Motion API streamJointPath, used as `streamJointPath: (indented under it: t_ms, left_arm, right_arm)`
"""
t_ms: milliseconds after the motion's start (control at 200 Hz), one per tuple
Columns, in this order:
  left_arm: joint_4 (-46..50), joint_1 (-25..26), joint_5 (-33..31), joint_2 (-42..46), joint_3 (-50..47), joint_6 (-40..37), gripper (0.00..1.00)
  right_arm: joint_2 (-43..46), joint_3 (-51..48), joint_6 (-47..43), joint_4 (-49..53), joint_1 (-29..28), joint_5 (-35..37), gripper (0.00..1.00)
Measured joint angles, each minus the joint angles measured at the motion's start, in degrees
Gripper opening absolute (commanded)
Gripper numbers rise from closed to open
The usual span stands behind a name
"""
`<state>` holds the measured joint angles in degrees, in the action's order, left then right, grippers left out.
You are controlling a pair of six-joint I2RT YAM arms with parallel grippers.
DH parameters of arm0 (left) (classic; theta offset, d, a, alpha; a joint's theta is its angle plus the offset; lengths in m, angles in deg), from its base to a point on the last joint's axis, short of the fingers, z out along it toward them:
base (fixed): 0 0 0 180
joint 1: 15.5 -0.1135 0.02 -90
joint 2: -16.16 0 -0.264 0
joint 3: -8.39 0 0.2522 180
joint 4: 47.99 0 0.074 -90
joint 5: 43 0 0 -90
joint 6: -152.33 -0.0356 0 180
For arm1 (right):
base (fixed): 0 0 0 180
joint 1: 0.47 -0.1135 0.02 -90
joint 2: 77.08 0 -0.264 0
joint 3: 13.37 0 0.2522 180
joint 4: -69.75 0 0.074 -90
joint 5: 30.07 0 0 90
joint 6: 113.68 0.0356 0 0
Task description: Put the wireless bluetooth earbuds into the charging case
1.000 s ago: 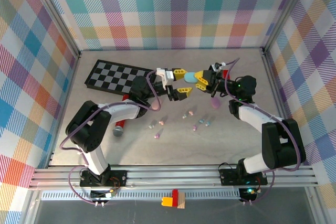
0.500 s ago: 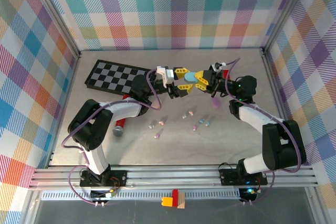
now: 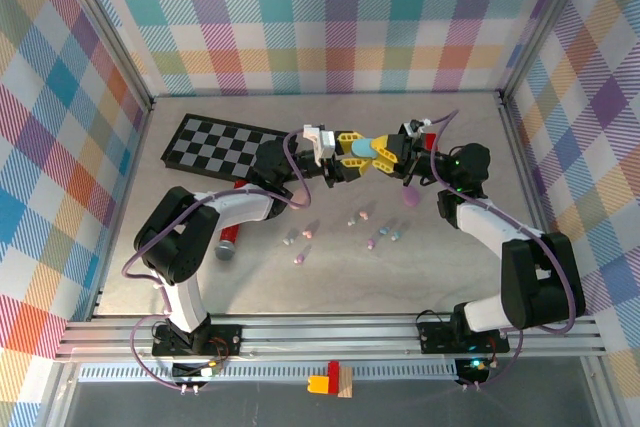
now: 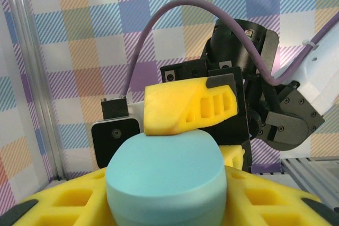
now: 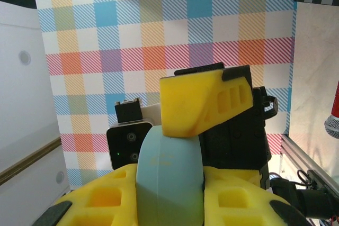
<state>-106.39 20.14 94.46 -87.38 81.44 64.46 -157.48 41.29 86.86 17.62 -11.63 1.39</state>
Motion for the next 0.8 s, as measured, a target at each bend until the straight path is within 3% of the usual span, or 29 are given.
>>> streamJointPath:
  t_ms: [190,285,330,430,505,630,800]
  left_arm:
    - [0.0,0.1,0.1,-0.2,0.3,0.2,0.38]
    - [0.0,0.1,0.2,-0.2,0.3,0.2,0.32]
    - [0.0,0.1,0.3,-0.2,0.4,0.2,0.31]
    - [0.0,0.1,0.6,-0.2,0.4,0.2,0.31]
    - [0.2,0.3,0.8,-0.2,0.4,0.3,0.32]
    - [1.1,0.3,1.1,-0.2,0.3,0.3,0.32]
    - [2.2,0.3,0.8,2.4,-2.0,0.7,0.32]
  right_arm:
    - [0.4,0.0,-0.4,0.5,0.0,-0.1,0.05]
    - [0.4,0.0,-0.4,0.5,0.0,-0.1,0.07]
    - [0.4,0.0,-0.5,0.6,0.0,-0.1,0.15]
    - [1.2,0.0,-1.9,2.4,0.0,0.0,0.49]
    - [3.0,0.3,-5.1,7.0,0.0,-0.1,0.65]
    - [7.3,2.2,-14.4,18.6,0.0,0.0,0.79]
    - [13.8,12.0,-41.5,52.4,-0.6,3.4,0.89]
